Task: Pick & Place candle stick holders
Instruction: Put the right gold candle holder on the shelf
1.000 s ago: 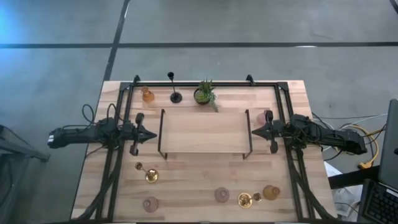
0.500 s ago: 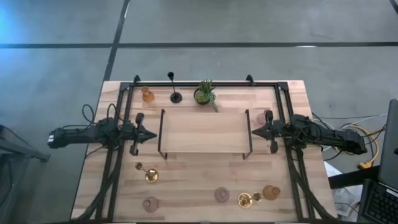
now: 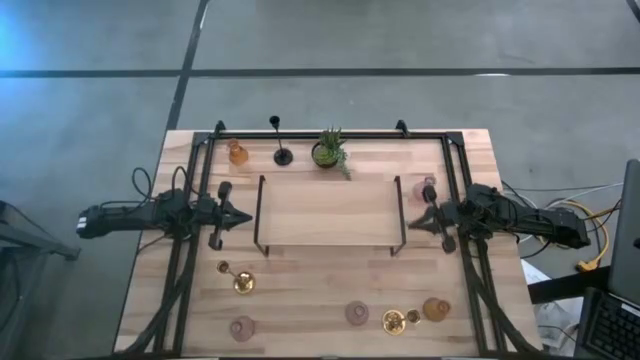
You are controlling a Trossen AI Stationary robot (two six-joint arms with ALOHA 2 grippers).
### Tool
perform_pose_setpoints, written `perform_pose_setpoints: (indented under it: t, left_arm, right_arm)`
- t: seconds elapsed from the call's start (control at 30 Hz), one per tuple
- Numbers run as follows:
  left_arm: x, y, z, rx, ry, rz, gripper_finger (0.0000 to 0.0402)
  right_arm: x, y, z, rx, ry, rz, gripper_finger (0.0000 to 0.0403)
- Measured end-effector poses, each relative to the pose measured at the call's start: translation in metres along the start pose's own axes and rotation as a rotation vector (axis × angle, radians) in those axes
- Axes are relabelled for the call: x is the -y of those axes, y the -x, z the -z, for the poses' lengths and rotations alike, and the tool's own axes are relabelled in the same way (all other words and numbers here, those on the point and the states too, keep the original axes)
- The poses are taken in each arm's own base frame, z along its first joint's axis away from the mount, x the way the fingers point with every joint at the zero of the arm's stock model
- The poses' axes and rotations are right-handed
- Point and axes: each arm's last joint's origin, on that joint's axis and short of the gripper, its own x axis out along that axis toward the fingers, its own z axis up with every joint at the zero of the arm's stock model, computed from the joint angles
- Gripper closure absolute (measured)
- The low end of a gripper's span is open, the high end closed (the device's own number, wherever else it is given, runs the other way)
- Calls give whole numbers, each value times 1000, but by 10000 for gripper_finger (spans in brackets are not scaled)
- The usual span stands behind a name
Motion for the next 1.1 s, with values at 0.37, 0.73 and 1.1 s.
perform_pose_setpoints:
  t: [0.37, 0.73, 1.1]
  left_arm:
    - [0, 0, 0, 0, 0, 0, 387]
    - [0, 0, 0, 0, 0, 0, 387]
    - [0, 0, 0, 0, 0, 1, 387]
  right_arm:
    - [-1, 0, -1, 7, -13, -52, 394]
    - [-1, 1, -18, 178, 70, -39, 394]
    - [-12, 38, -84, 858, 233, -65, 394]
